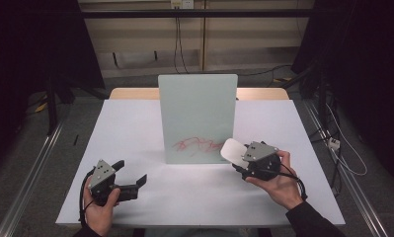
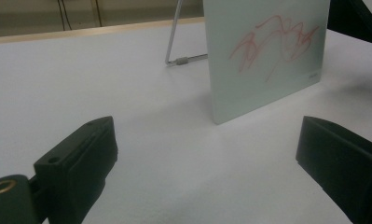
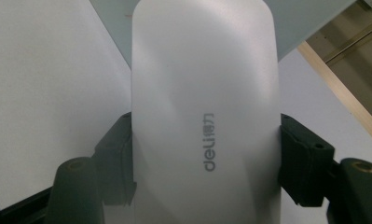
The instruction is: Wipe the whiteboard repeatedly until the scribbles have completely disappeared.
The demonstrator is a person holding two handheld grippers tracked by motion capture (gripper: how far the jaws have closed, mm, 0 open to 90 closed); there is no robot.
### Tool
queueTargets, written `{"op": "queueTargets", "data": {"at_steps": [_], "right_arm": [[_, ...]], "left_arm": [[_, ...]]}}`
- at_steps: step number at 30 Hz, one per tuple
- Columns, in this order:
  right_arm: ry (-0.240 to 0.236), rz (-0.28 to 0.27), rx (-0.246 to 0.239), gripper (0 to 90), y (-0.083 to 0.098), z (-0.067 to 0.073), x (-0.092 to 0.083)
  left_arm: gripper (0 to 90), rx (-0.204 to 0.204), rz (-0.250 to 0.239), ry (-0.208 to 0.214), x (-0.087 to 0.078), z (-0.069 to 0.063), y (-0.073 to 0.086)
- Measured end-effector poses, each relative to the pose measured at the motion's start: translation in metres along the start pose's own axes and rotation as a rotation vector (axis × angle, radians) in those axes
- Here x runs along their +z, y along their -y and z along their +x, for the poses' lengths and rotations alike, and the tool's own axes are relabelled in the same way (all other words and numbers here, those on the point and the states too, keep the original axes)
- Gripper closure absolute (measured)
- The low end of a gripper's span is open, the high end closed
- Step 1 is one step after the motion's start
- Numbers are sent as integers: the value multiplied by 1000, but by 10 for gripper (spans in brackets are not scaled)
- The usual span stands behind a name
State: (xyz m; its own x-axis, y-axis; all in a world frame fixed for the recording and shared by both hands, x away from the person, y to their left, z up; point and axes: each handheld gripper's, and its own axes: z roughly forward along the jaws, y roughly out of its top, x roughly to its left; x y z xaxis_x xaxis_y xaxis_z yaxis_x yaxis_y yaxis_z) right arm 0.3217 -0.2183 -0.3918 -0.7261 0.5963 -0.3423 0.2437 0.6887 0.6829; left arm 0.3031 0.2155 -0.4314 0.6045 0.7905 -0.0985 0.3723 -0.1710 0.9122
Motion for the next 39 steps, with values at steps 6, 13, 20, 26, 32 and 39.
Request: {"op": "queueTargets", "data": {"at_steps": [6, 13, 20, 26, 32, 39], "right_arm": [[35, -9, -70, 313, -11, 7, 7], [65, -28, -134, 313, -28, 14, 19], [74, -41, -171, 313, -41, 16, 34], [106, -40, -214, 312, -50, 17, 46], [151, -35, -253, 312, -57, 21, 56], [225, -19, -341, 312, -61, 29, 63]], "left_arm": [[51, 3, 0, -1, 0, 0, 0], [51, 1, 1, -1, -1, 0, 0], [51, 11, 4, 3, -1, 0, 0], [51, 9, 1, 6, 0, 0, 0], [51, 10, 2, 8, 0, 0, 0], [51, 9, 1, 9, 0, 0, 0]]}}
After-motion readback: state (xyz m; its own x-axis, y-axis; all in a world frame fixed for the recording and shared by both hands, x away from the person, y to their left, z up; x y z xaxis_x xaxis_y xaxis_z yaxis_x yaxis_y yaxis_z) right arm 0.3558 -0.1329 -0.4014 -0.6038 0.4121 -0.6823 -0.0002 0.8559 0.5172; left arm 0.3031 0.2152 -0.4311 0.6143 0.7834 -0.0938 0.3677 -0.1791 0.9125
